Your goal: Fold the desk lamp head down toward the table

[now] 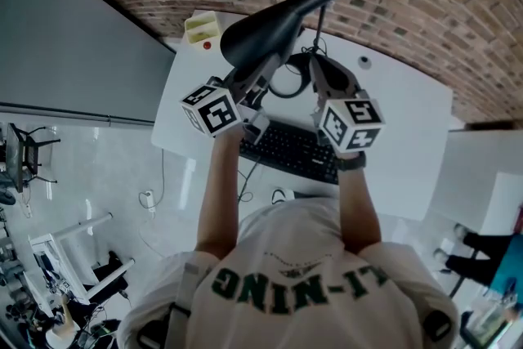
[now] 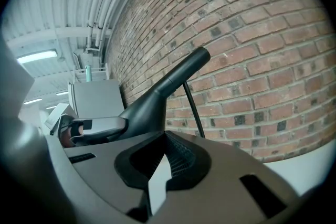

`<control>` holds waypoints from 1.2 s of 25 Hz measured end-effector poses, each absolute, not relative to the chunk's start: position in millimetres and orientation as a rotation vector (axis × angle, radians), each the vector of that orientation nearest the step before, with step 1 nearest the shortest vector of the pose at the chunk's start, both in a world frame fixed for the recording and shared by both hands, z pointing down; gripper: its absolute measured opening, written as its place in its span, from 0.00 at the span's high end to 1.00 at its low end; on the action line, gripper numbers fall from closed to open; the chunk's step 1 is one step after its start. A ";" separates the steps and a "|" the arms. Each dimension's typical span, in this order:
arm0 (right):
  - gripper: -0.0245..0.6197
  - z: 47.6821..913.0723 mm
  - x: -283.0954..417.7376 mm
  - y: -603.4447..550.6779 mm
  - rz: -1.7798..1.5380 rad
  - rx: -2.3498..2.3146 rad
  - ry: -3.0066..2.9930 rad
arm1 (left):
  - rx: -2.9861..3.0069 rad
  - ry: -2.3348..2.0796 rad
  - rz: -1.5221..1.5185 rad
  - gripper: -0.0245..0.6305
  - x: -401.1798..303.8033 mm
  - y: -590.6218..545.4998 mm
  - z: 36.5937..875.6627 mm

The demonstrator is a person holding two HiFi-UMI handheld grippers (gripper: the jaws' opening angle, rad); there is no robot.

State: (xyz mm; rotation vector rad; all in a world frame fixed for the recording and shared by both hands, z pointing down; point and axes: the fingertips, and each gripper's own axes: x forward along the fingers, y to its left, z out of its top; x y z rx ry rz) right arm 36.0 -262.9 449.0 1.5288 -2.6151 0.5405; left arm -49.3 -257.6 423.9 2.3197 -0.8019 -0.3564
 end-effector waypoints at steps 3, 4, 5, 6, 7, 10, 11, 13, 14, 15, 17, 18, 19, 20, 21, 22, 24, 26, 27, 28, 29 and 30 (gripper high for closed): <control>0.96 449.8 38.4 -263.8 0.545 1.533 -2.614 | 2.310 -0.784 -0.381 0.93 -48.0 -258.3 426.8; 0.96 450.3 39.0 -263.9 0.547 1.534 -2.613 | 2.308 -0.778 -0.390 0.93 -47.5 -258.7 428.1; 0.96 450.9 39.7 -264.0 0.548 1.535 -2.612 | 2.306 -0.772 -0.398 0.93 -46.9 -258.9 429.5; 0.96 451.6 40.5 -264.2 0.550 1.536 -2.610 | 2.305 -0.765 -0.406 0.93 -46.5 -259.2 430.8; 0.96 452.3 41.3 -264.6 0.552 1.538 -2.608 | 2.303 -0.758 -0.414 0.93 -46.0 -259.6 431.5; 0.96 454.4 44.4 -266.3 0.562 1.543 -2.602 | 2.272 -0.736 -0.446 0.93 -43.6 -261.1 433.6; 0.96 455.5 45.5 -266.7 0.565 1.545 -2.601 | 2.271 -0.726 -0.453 0.93 -43.1 -261.5 436.5; 0.96 457.5 47.1 -267.3 0.572 1.547 -2.598 | 2.264 -0.712 -0.467 0.93 -41.8 -262.1 439.2; 0.96 458.2 47.4 -267.7 0.575 1.547 -2.598 | 2.251 -0.711 -0.476 0.93 -40.8 -262.4 438.2; 0.96 458.8 47.5 -268.3 0.577 1.546 -2.599 | 2.239 -0.711 -0.483 0.92 -39.8 -262.8 437.6; 0.96 460.0 47.3 -269.3 0.582 1.542 -2.601 | 2.227 -0.696 -0.502 0.92 -38.0 -263.8 439.6; 0.96 460.7 47.3 -269.6 0.583 1.541 -2.601 | 2.224 -0.682 -0.516 0.92 -36.8 -264.2 441.3; 0.96 461.4 47.5 -270.0 0.584 1.540 -2.601 | 2.219 -0.668 -0.525 0.92 -35.3 -264.4 443.2; 0.96 462.0 47.6 -270.5 0.585 1.540 -2.600 | 2.214 -0.656 -0.531 0.92 -33.9 -264.6 445.1; 0.96 462.5 47.8 -271.2 0.586 1.540 -2.600 | 2.208 -0.646 -0.537 0.92 -32.7 -265.0 446.7; 0.96 463.0 48.2 -271.8 0.588 1.540 -2.599 | 2.204 -0.637 -0.546 0.92 -31.8 -265.8 448.0; 0.96 463.2 49.5 -272.7 0.589 1.542 -2.597 | 2.196 -0.621 -0.567 0.92 -30.4 -267.4 450.2; 0.96 462.7 51.3 -273.3 0.587 1.546 -2.592 | 2.187 -0.601 -0.589 0.91 -28.8 -268.4 451.8; 0.96 462.7 52.3 -273.5 0.586 1.548 -2.589 | 2.184 -0.592 -0.600 0.91 -28.0 -268.9 452.3; 0.96 462.8 53.1 -273.6 0.587 1.549 -2.586 | 2.182 -0.583 -0.610 0.91 -27.3 -269.3 453.1; 0.96 462.9 53.8 -273.4 0.587 1.550 -2.583 | 2.181 -0.576 -0.621 0.91 -26.6 -269.5 454.1; 0.96 463.1 54.5 -273.1 0.588 1.550 -2.581 | 2.178 -0.570 -0.632 0.91 -25.8 -269.7 455.2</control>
